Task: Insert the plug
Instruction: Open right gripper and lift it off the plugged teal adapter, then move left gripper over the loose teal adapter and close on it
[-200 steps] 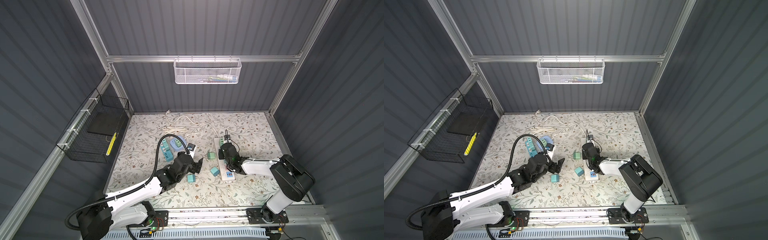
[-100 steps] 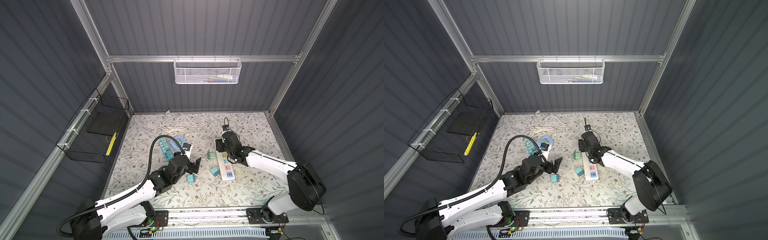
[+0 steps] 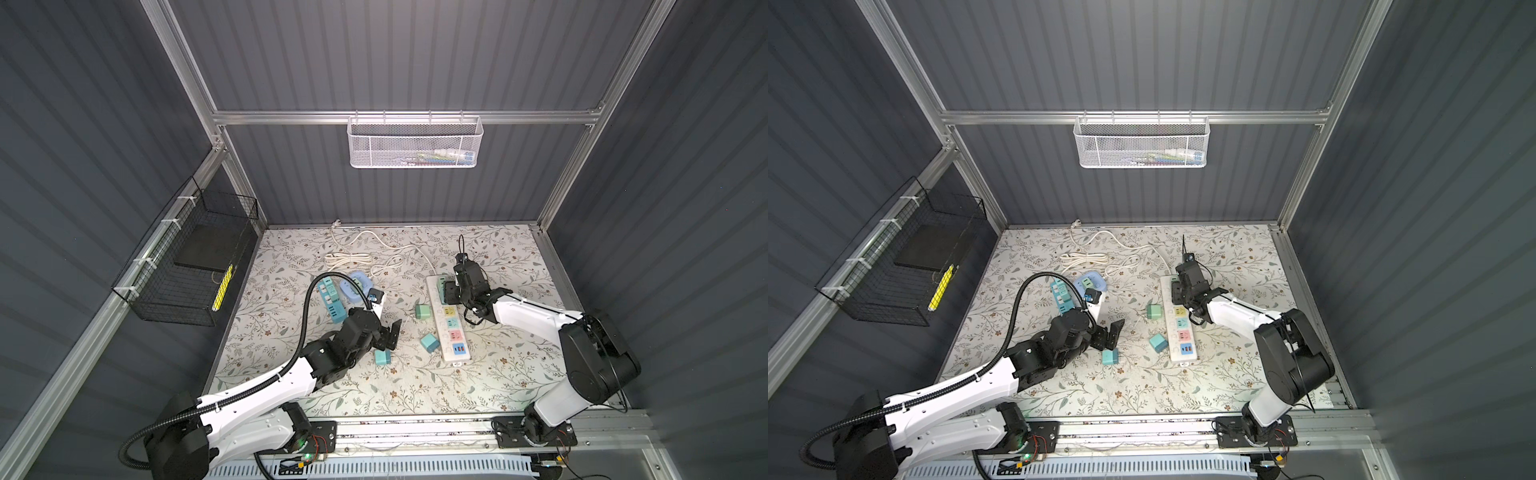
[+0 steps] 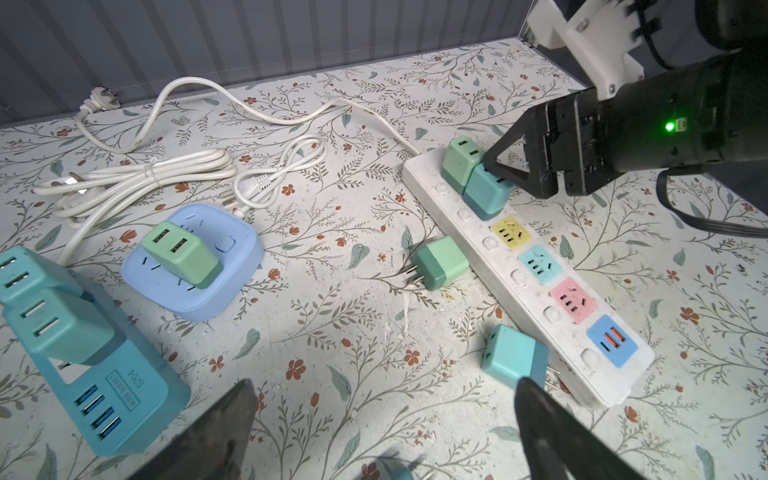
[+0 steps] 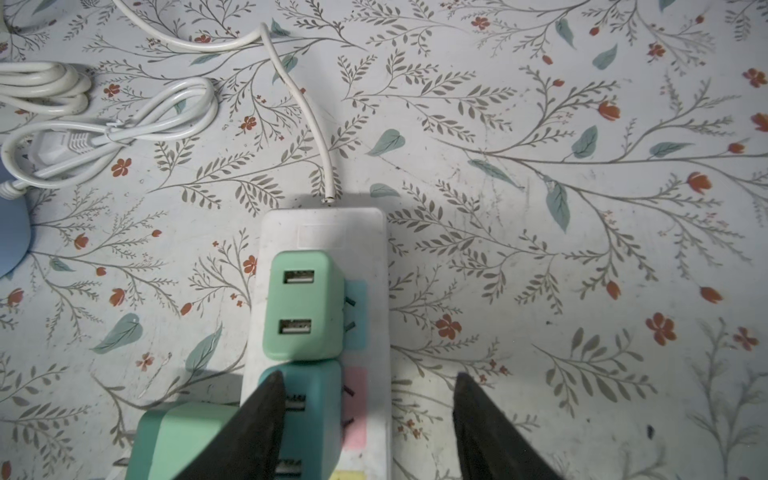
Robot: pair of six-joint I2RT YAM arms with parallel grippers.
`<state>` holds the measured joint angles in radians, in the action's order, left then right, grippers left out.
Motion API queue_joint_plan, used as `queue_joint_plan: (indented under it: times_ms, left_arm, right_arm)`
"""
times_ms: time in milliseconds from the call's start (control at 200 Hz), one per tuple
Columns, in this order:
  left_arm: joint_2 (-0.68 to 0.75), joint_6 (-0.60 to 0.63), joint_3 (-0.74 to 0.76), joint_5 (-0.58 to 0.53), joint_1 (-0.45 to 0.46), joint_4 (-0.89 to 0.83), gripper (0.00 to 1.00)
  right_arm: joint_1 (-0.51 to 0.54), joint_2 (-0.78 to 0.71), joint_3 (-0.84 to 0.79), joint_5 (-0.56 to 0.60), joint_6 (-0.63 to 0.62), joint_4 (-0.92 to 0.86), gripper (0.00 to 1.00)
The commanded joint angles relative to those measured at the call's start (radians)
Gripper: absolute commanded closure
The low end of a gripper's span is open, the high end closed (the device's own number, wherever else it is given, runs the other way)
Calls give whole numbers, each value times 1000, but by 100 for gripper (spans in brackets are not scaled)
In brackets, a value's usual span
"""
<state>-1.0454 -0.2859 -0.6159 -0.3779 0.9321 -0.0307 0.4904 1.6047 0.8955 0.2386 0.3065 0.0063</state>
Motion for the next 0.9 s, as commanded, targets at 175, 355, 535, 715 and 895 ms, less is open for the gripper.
queue_joint_plan:
  times_ms: [175, 355, 535, 715, 895]
  left_arm:
    - [-29, -27, -38, 19, -6, 16, 3]
    - [-126, -46, -93, 57, -7, -9, 5]
    - [-313, -235, -227, -3, 25, -158, 16]
    - [-479, -408, -331, 25, 76, -254, 13]
    - [-623, -397, -469, 76, 115, -332, 10]
  right_arm:
    - [-7, -20, -120, -11, 43, 4, 38]
    - [-7, -75, -118, -35, 46, -13, 37]
    - [-9, -191, -69, -19, 42, -77, 27]
    - [-26, -268, -70, 47, 64, -110, 10]
    - [-66, -312, -104, 19, 103, -120, 5]
